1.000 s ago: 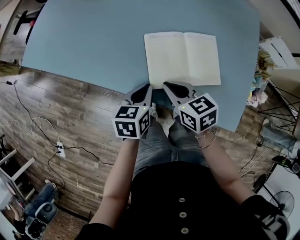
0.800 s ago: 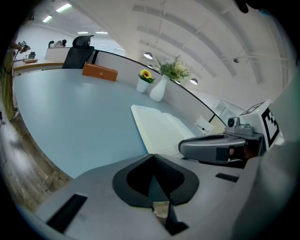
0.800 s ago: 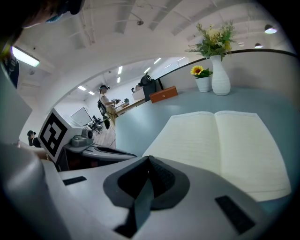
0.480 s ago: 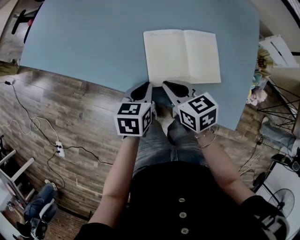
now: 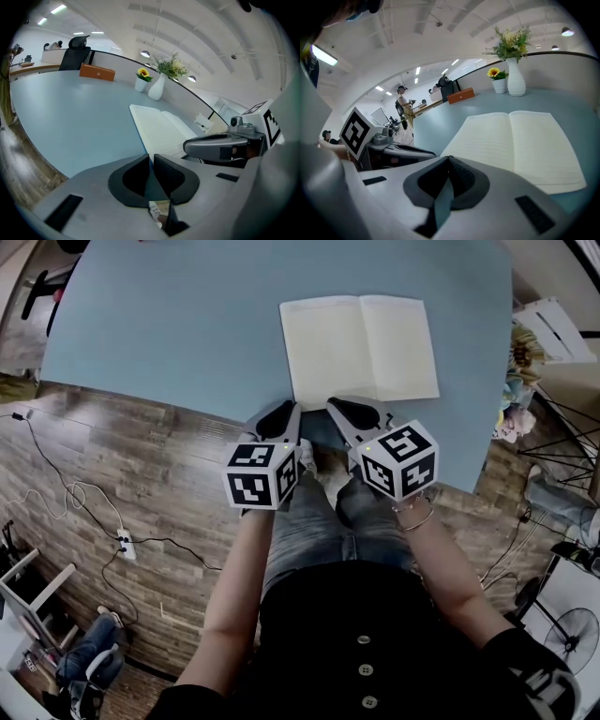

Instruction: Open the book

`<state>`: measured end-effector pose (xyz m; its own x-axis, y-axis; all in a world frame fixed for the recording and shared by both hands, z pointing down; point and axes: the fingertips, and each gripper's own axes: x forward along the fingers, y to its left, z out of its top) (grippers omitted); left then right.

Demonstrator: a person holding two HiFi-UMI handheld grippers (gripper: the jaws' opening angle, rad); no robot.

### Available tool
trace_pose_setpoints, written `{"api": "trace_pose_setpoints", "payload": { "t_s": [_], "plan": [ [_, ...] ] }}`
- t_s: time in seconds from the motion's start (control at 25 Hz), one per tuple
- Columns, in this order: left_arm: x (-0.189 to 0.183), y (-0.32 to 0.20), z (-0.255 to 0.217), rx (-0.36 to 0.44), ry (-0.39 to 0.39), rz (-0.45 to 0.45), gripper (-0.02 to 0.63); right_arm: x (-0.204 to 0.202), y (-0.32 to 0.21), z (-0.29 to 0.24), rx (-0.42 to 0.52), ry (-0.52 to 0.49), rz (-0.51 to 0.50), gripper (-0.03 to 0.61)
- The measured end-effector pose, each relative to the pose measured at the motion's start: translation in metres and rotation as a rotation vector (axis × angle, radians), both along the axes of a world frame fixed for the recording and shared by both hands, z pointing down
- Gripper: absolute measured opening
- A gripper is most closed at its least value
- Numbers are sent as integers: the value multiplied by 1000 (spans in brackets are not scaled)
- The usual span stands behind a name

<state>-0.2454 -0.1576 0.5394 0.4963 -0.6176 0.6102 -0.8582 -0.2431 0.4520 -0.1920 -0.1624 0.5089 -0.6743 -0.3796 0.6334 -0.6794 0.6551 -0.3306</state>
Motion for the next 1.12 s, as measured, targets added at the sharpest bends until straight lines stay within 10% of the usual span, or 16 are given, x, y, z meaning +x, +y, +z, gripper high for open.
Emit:
{"api": "trace_pose_setpoints", "payload": {
  "t_s": [1.12],
  "plan": [
    [15,-19,-55,131,-47,-23,17,63,-6,-46,72,-33,10,3]
  ]
}}
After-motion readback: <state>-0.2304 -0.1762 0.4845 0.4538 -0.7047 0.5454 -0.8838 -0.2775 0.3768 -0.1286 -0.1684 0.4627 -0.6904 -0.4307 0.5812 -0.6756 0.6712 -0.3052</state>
